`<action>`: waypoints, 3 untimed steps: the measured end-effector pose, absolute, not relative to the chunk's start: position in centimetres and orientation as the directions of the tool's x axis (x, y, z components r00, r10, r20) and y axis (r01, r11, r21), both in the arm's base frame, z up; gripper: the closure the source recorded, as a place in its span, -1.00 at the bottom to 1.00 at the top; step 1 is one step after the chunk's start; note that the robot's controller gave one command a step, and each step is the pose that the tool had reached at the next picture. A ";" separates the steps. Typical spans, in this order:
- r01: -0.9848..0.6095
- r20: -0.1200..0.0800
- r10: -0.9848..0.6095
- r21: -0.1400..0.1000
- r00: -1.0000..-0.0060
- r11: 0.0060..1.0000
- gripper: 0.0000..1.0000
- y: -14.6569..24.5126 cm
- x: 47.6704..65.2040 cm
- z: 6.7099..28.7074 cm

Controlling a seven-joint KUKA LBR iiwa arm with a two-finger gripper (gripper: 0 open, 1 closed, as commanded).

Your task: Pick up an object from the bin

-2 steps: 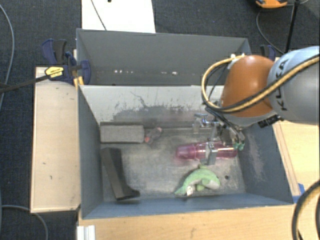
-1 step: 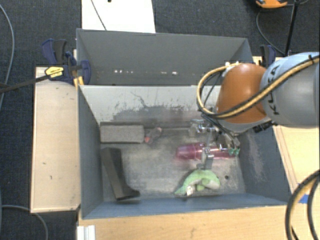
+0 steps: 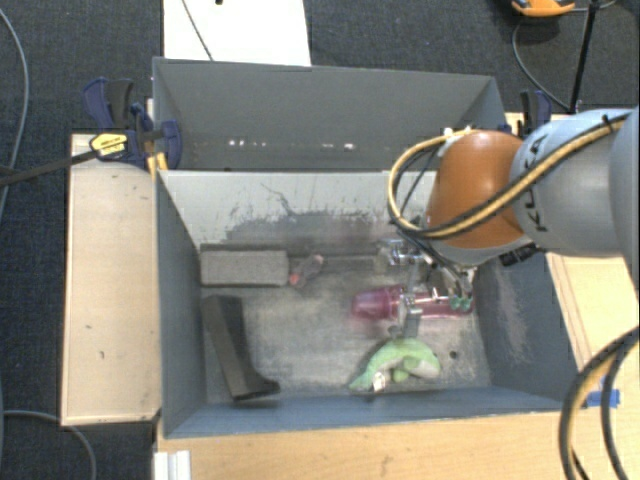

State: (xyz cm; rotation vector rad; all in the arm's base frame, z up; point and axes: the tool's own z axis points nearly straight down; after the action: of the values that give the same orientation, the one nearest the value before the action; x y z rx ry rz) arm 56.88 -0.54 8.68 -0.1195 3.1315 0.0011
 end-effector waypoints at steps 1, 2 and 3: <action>-0.067 -0.004 -0.067 0.002 -0.998 0.998 1.00 -0.9 55.2 7.0; -0.067 -0.004 -0.067 0.002 -0.998 0.998 1.00 -0.9 55.2 7.0; -0.428 -0.008 -0.428 0.000 -0.904 0.904 1.00 -3.7 57.0 14.4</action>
Offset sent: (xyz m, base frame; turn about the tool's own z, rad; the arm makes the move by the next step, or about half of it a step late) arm 0.0000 0.0000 0.0000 0.0000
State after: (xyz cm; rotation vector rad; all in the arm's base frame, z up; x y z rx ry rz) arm 56.96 -3.69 14.44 -0.6874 3.0575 0.0034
